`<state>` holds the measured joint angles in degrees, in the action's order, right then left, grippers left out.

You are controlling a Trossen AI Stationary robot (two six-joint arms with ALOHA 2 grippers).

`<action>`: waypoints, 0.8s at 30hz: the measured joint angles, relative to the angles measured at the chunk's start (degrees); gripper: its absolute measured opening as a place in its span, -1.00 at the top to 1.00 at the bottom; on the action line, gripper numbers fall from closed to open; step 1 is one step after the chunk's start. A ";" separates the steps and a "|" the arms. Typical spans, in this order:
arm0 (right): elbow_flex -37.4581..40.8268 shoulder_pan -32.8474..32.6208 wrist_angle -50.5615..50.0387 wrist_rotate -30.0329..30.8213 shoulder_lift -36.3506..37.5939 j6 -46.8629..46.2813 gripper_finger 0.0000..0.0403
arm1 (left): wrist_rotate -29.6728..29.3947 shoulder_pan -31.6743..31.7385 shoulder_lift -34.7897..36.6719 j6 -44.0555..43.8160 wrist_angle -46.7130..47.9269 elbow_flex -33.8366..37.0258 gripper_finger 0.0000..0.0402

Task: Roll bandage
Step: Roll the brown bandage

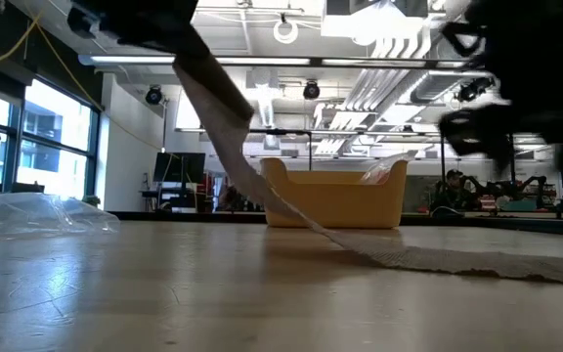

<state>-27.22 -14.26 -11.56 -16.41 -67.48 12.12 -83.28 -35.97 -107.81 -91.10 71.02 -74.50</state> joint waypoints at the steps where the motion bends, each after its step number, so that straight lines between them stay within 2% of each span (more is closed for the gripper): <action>1: 0.00 -2.07 -2.67 -1.97 0.00 0.38 0.14 | -0.01 0.00 0.00 -1.58 0.11 1.08 0.98; 4: 0.05 -9.36 -8.78 -4.37 -0.05 0.74 0.14 | -0.59 0.25 -0.04 -6.27 0.08 4.26 0.97; 8: 0.09 -19.62 -7.08 -4.59 -0.66 -0.38 0.14 | -2.14 0.94 -0.04 -10.52 0.11 7.75 0.97; 12: 0.09 -28.16 -4.10 -1.83 -2.49 -4.04 0.14 | -3.40 1.57 -0.04 -13.80 0.06 9.84 0.97; 14: 0.09 -31.53 -2.01 1.37 -4.57 -4.76 0.14 | -3.65 1.85 -0.05 -14.53 0.09 10.30 0.97; 20: -0.06 -34.95 7.33 11.43 -14.86 -8.32 0.19 | -4.57 1.88 -0.07 -16.16 -0.13 11.17 0.97; 24: -0.46 -33.73 11.74 12.46 -20.08 -10.55 0.47 | -4.70 1.84 -0.07 -16.29 -0.17 11.19 0.96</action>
<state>-27.68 -47.99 0.19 -3.95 -87.56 1.57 -87.98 -34.13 -107.87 -107.39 70.86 -63.31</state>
